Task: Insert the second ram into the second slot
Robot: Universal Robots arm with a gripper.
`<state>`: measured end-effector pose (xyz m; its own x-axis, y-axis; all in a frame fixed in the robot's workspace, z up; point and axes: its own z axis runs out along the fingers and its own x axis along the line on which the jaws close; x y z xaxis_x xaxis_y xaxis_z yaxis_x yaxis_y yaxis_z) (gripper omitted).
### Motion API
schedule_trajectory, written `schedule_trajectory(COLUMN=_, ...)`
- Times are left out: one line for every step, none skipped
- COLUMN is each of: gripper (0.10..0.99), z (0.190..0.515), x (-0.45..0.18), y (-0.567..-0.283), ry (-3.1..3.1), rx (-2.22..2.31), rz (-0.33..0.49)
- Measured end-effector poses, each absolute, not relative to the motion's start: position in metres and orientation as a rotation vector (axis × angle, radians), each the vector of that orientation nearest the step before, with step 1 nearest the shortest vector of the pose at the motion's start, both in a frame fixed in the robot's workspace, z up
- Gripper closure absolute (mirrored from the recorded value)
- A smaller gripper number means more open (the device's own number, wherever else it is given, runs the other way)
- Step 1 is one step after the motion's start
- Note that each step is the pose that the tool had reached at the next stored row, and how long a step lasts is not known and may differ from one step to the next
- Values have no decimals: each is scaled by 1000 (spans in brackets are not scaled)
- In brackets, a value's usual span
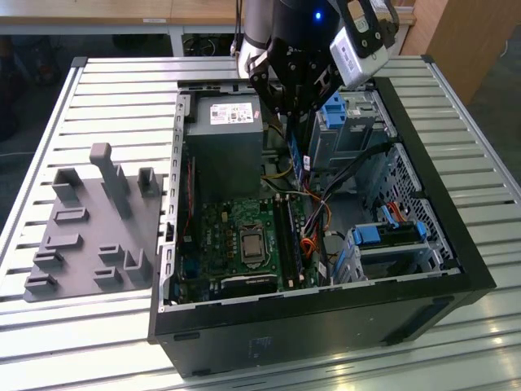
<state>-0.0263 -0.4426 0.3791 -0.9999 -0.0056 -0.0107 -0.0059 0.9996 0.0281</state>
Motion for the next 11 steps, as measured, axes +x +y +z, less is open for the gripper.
schedule_trajectory(gripper=945, z=379, x=-26, y=-443, ry=3131, rx=5, rz=44)
schedule_trajectory(gripper=945, z=379, x=-26, y=-443, ry=3130, rx=14, rz=44)
schedule_trajectory(gripper=945, z=379, x=-26, y=-443, ry=3130, rx=19, rz=44)
schedule_trajectory(gripper=945, z=378, x=-26, y=-443, ry=3130, rx=21, rz=44)
schedule_trajectory(gripper=945, z=378, x=-26, y=-443, ry=3130, rx=22, rz=44)
schedule_trajectory(gripper=945, z=377, x=-26, y=-443, ry=3130, rx=22, rz=44)
schedule_trajectory(gripper=945, z=376, x=-26, y=-443, ry=3130, rx=22, rz=44)
schedule_trajectory(gripper=945, z=375, x=-26, y=-443, ry=3130, rx=22, rz=44)
schedule_trajectory(gripper=945, z=374, x=-26, y=-443, ry=3130, rx=22, rz=44)
schedule_trajectory(gripper=945, z=372, x=-26, y=-443, ry=3130, rx=22, rz=44)
schedule_trajectory(gripper=945, z=371, x=-26, y=-443, ry=3130, rx=22, rz=44)
